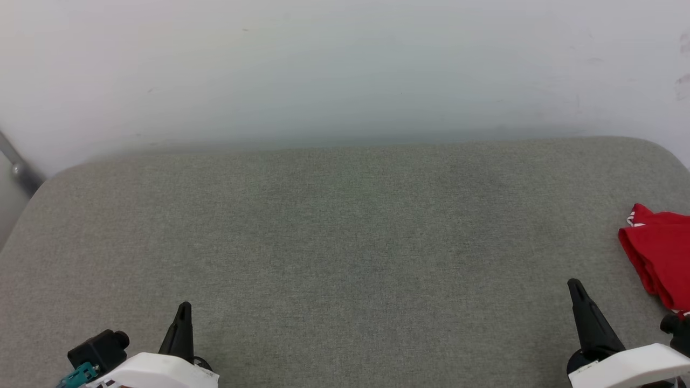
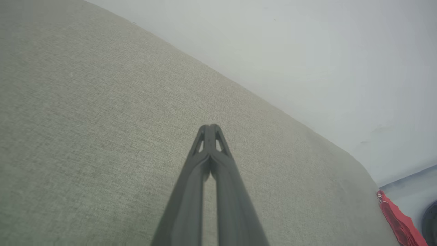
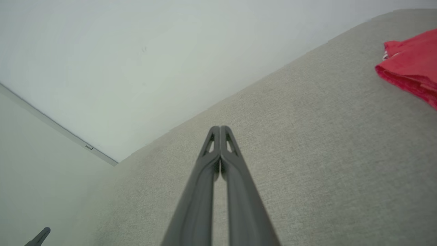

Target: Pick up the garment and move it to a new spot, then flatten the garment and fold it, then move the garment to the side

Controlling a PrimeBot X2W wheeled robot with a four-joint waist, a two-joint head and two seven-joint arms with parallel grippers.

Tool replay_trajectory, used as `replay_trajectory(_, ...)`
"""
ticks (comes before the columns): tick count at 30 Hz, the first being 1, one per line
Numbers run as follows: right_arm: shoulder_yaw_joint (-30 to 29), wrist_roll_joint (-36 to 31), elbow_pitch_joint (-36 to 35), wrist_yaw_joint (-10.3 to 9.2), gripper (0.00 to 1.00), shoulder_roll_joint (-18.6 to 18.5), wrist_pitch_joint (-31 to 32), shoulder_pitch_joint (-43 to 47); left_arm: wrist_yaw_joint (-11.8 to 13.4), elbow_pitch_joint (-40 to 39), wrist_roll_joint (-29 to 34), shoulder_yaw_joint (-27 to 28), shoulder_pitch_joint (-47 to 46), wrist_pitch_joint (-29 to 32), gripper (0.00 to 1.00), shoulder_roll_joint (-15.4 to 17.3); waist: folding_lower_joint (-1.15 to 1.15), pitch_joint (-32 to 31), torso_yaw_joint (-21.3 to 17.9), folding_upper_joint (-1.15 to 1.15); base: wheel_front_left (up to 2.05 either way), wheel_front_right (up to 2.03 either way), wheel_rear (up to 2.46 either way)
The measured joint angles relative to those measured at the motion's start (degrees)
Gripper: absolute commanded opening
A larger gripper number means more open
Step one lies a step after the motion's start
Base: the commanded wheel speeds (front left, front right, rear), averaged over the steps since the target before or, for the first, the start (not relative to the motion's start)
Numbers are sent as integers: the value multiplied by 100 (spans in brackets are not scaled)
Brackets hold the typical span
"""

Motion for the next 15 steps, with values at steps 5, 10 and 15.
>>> replay_trajectory(5,-13,420,92,0,0,5,25,-106,-100,44,-341,119,-103,101,0,-75,0,12,7,0,0,0,0)
replay_trajectory(10,-27,737,171,0,0,13,51,-177,-189,85,-602,199,-115,174,0,-127,0,21,12,0,0,0,0)
replay_trajectory(15,-44,1196,281,0,0,23,88,-248,-298,130,-968,321,-207,282,0,-231,0,35,20,0,0,0,0)
